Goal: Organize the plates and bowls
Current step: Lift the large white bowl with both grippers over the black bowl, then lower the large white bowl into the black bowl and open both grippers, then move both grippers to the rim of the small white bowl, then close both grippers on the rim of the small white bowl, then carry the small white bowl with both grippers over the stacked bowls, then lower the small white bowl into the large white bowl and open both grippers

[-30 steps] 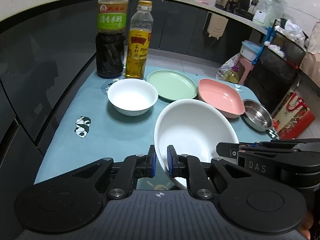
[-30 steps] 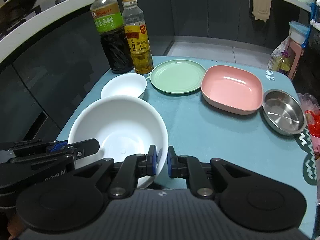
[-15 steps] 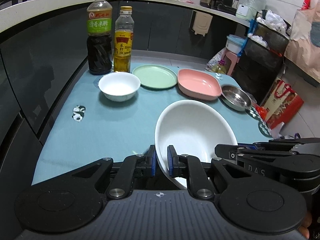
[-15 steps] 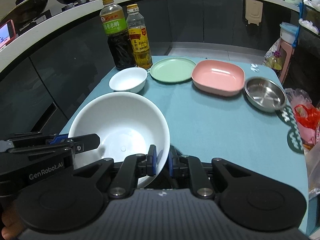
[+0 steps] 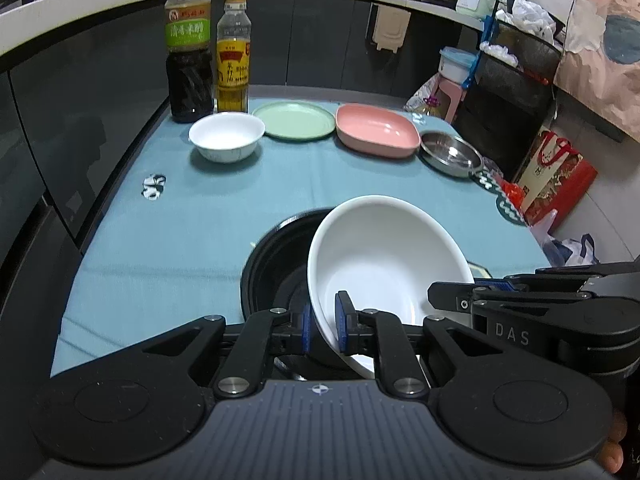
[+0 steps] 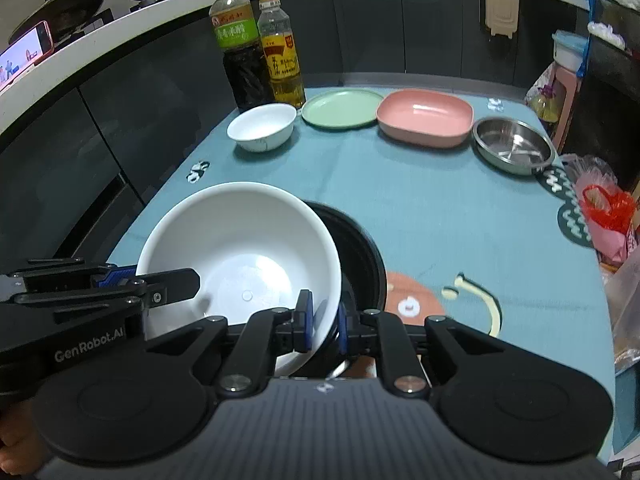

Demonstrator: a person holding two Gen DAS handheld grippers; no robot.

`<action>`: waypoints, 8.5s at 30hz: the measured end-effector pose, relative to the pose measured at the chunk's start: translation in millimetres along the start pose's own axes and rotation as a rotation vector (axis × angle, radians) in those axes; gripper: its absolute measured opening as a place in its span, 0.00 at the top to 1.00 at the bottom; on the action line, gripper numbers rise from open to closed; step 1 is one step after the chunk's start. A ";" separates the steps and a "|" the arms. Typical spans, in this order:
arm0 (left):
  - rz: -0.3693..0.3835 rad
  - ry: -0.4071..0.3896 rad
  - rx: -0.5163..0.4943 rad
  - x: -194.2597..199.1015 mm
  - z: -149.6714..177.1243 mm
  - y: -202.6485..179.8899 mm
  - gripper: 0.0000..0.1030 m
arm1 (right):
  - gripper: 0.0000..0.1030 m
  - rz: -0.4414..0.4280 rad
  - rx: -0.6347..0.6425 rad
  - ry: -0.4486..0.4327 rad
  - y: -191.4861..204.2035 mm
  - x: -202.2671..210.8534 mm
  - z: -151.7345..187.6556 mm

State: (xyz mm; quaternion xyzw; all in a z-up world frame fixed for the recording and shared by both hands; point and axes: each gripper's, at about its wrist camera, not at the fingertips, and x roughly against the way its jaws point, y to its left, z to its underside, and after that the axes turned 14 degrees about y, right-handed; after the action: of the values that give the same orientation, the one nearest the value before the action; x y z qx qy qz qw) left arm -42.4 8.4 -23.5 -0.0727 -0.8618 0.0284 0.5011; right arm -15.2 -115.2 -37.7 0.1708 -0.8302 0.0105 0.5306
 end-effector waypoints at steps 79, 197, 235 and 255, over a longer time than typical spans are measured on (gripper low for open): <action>-0.136 -0.009 0.279 -66.2 -93.0 100.9 0.83 | 0.89 0.025 -0.093 0.034 -35.6 -57.2 -76.0; 0.064 -0.136 -0.089 2.0 -4.9 7.6 0.83 | 0.79 -0.136 -0.010 -0.161 15.3 8.6 -15.4; 0.020 0.004 -0.080 -23.9 15.8 15.5 0.83 | 0.77 -0.069 -0.001 -0.048 18.5 -22.0 6.5; 0.021 -0.073 -0.046 -7.6 8.5 27.7 0.82 | 0.68 -0.040 -0.025 -0.131 4.9 -5.0 -0.3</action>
State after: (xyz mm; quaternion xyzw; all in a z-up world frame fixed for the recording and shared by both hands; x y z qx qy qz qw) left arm -43.4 34.8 -37.5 -0.0920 -0.8791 0.0166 0.4673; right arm -14.5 -109.2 -41.2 0.1809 -0.8596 -0.0217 0.4773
